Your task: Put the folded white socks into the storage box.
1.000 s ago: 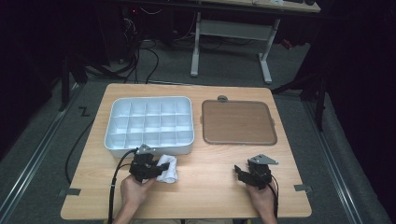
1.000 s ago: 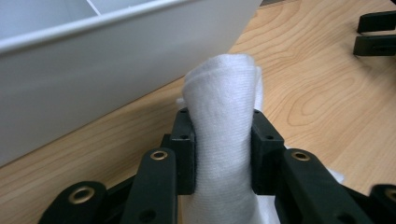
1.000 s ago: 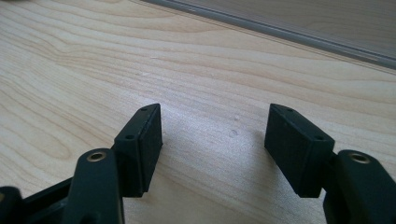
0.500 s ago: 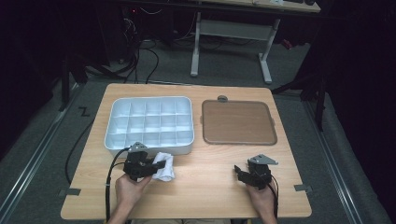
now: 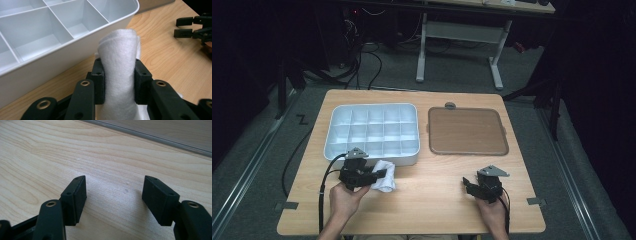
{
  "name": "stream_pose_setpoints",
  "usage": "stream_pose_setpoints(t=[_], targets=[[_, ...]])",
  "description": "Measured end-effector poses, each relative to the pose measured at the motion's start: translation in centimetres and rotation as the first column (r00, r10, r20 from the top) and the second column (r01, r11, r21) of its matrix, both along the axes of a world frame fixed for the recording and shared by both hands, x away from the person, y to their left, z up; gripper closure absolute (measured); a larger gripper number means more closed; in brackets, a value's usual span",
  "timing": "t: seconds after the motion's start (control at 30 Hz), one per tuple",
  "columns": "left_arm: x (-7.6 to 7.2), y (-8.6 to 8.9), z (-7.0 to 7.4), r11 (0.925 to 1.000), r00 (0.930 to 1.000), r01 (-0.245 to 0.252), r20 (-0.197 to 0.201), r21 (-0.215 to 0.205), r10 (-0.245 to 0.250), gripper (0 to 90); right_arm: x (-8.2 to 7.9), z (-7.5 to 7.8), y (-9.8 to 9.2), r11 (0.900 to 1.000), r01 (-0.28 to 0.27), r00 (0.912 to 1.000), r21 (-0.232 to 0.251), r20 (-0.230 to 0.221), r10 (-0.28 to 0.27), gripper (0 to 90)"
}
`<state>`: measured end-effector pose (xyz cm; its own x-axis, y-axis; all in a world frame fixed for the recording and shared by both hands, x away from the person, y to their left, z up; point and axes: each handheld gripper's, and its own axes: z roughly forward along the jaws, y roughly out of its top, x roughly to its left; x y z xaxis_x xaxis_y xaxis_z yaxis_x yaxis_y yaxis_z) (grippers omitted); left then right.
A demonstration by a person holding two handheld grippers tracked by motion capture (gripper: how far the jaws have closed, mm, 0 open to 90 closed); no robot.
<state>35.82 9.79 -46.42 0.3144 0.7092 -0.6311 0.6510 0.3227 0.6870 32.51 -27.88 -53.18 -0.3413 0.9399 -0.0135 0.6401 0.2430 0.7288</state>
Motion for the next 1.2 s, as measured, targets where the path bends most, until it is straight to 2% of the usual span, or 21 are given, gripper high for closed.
stream_pose_setpoints(t=[0.27,0.5,0.67,0.83,0.97,1.07,1.2], targets=[[0.2,0.2,1.0,0.9999,0.9997,0.017,0.018,0.001,-0.017,68.3,0.0,0.0,0.0,1.000,-0.002,1.0000,0.001,-0.001,0.002,36.9],[0.2,0.6,1.7,1.0000,0.9992,0.008,0.039,-0.002,-0.008,68.3,0.0,0.0,0.0,1.000,-0.001,1.0000,0.000,-0.001,0.001,36.8],[0.3,0.8,2.2,0.9999,0.9990,0.011,0.044,-0.003,-0.011,68.3,0.0,0.0,0.0,1.000,-0.001,1.0000,0.000,-0.001,0.001,36.8],[0.6,0.9,2.8,0.9995,0.9990,0.014,0.042,-0.027,-0.013,68.3,0.0,0.0,0.0,1.000,-0.001,1.0000,0.001,-0.001,0.001,36.8],[0.8,0.9,3.3,0.9996,0.9985,0.021,0.050,-0.018,-0.020,68.3,0.0,0.0,0.0,1.000,-0.001,1.0000,0.000,-0.001,0.001,36.8],[1.1,0.9,3.7,0.9993,0.9988,0.022,0.045,-0.032,-0.021,68.3,0.0,0.0,0.0,1.000,-0.001,1.0000,0.000,-0.001,0.001,36.8],[1.4,1.0,4.0,0.9993,0.9985,0.021,0.051,-0.029,-0.020,68.3,0.0,0.0,0.0,1.000,-0.001,1.0000,0.000,-0.001,0.001,36.8]])
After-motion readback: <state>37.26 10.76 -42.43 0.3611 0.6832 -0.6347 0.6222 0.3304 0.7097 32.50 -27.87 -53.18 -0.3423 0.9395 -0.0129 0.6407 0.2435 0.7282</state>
